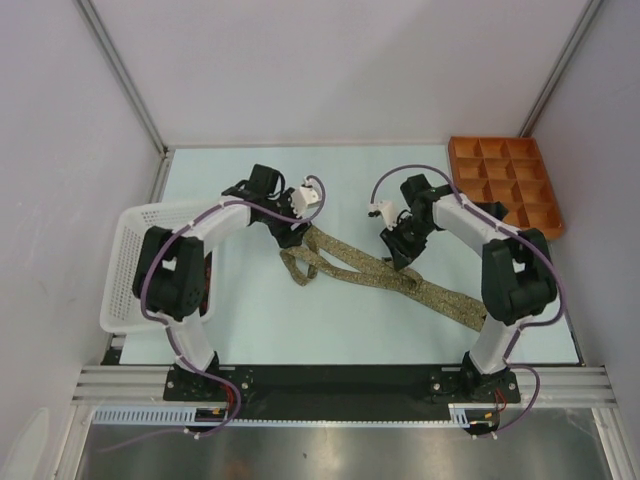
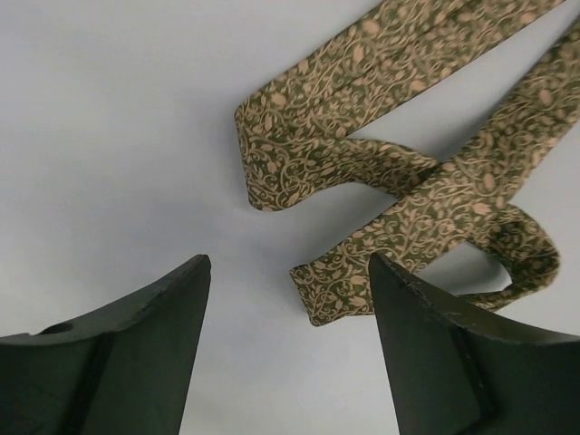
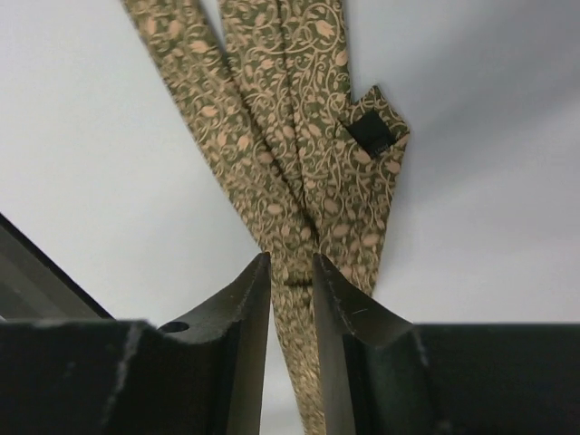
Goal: Roll the ties
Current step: Flatten out the tie at the center of the board.
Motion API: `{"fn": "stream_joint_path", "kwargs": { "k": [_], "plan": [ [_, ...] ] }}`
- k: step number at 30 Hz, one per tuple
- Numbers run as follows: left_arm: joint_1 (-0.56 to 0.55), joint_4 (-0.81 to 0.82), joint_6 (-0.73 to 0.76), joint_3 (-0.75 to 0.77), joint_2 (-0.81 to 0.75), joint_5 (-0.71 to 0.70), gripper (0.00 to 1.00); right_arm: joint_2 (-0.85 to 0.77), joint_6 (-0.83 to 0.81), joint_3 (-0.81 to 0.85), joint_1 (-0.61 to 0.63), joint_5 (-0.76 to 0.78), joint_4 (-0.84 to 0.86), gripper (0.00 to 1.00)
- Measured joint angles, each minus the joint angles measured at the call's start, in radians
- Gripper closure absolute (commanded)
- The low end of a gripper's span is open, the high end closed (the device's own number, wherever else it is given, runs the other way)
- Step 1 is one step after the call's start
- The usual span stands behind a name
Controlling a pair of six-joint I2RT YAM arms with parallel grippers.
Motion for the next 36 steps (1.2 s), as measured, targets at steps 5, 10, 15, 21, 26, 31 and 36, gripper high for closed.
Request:
{"fn": "stream_joint_path", "kwargs": {
  "k": [5, 10, 15, 21, 26, 31, 36],
  "plan": [
    [0.013, -0.064, -0.021, 0.039, 0.082, -0.043, 0.3, 0.119, 0.074, -0.018, -0.002, 0.006, 0.051, 0.75],
    [0.025, -0.15, -0.053, 0.059, 0.118, -0.019, 0.67, 0.165, 0.12, -0.023, -0.003, 0.006, 0.064, 0.78],
    [0.026, -0.265, -0.051, 0.062, 0.117, 0.097, 0.94, 0.172, 0.143, -0.023, -0.004, 0.005, 0.064, 0.78],
    [-0.054, -0.364, -0.02, 0.03, 0.0, 0.172, 0.99, 0.175, 0.151, -0.023, -0.016, -0.004, 0.065, 0.79],
    [-0.34, -0.353, 0.043, -0.132, -0.277, 0.125, 0.44, 0.178, 0.153, -0.023, -0.026, -0.015, 0.065, 0.79],
    [-0.402, -0.362, 0.051, -0.186, -0.352, 0.101, 0.45, 0.179, 0.152, -0.023, -0.029, -0.021, 0.065, 0.8],
    [-0.252, -0.203, -0.047, -0.168, -0.278, 0.03, 0.47, 0.179, 0.152, -0.023, -0.029, -0.021, 0.065, 0.8]
  ]
}}
